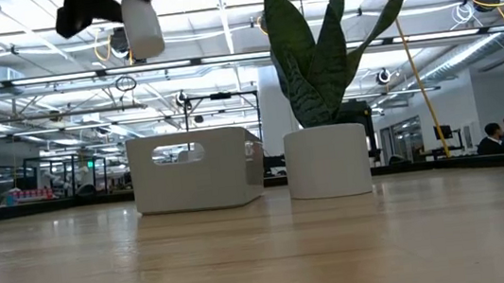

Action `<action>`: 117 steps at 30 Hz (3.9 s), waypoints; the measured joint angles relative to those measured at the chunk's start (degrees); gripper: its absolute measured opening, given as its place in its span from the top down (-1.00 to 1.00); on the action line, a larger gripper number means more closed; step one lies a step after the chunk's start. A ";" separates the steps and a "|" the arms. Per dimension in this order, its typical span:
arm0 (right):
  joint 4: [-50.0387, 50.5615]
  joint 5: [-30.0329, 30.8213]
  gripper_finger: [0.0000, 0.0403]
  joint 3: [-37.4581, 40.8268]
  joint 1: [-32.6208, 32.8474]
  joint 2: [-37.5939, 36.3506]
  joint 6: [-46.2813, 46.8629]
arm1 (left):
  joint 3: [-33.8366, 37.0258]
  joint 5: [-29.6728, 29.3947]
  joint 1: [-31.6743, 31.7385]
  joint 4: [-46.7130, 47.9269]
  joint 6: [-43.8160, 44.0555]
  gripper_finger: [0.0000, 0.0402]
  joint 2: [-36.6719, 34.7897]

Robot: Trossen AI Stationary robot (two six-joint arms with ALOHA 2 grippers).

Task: Pick and place pill bottles into a basket
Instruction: Put the white pill bottle into the gray bin, then return to Home Position

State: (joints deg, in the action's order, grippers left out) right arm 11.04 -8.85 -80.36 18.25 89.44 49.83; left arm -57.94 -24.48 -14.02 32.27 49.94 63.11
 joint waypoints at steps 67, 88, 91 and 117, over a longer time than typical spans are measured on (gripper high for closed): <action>-6.26 3.66 -0.38 0.00 -0.16 -0.15 -3.72 | 17.16 1.75 7.41 -28.84 -2.52 0.05 16.07; -10.57 16.39 0.83 0.02 0.64 -1.65 -16.98 | 17.03 8.35 -2.78 -30.06 -20.49 0.91 -26.06; -3.95 18.17 0.91 -0.04 0.19 -4.16 -29.63 | 17.02 9.13 -3.34 -25.54 -29.55 0.95 -29.69; -9.83 17.61 0.89 49.01 1.98 -55.23 -44.67 | 17.08 11.53 -4.08 -3.66 -28.52 0.70 -33.25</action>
State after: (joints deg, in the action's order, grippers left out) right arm 1.21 8.76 -31.34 20.23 34.21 5.16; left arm -40.86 -12.95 -18.10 28.60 21.43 29.87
